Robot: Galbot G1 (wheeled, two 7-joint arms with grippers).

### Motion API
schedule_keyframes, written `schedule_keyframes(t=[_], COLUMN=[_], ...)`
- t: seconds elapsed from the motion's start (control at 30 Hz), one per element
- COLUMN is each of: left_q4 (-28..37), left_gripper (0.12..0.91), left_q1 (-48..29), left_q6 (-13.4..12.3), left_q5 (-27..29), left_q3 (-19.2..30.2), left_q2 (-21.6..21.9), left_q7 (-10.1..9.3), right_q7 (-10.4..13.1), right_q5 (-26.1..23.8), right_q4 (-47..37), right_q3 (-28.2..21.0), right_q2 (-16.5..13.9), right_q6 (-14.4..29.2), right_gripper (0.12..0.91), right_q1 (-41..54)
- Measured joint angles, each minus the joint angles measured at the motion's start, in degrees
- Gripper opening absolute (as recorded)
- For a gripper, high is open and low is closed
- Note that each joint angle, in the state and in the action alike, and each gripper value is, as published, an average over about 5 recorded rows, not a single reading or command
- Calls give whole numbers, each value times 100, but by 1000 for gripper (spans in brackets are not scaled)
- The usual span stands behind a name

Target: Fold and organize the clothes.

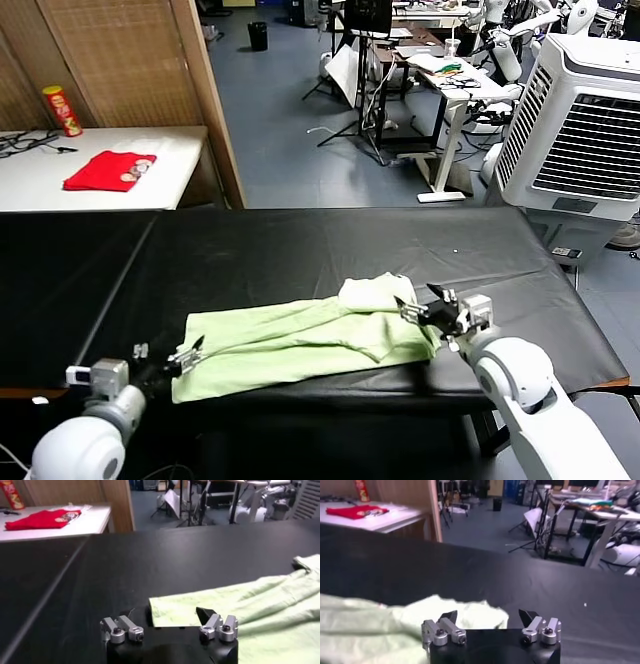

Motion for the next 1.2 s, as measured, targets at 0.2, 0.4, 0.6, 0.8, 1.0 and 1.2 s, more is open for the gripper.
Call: schedule_keyframes(t=[0.2,0.4,0.6,0.8,1.0,1.2], left_q4=[490,871,1150,1360,1366,1414], left_gripper=[798,798,684,409,145,127], left_q1=[-614,-1005,-1224,-1292,-1260,-1301], left_q6=[157,192,205,200,213,52], left_q5=[-681,-748,-702,-782,-814,-443], left_q3=[179,403,531,542,559,656], left_q2=[-71,-203,-292,-342,-395,-450], left_q7=[-202,-196,-189,-153,-128,33], right_q7=[148,133,83,49,81,201], right_q5=[-83,-170,-346,-449,-576,-901], right_q4=[-668,-1190,-1547,-1660,-1558,-1383], right_q3=[-190,-287,-325,-376,-355,-276], right_q2=[293,571,823,976,1000,1049], right_q6=[-25,-40,-5,-42,-113,67], right_gripper=[798,795,731,631,373,173], right_q1=[486,731,892,933,822,645])
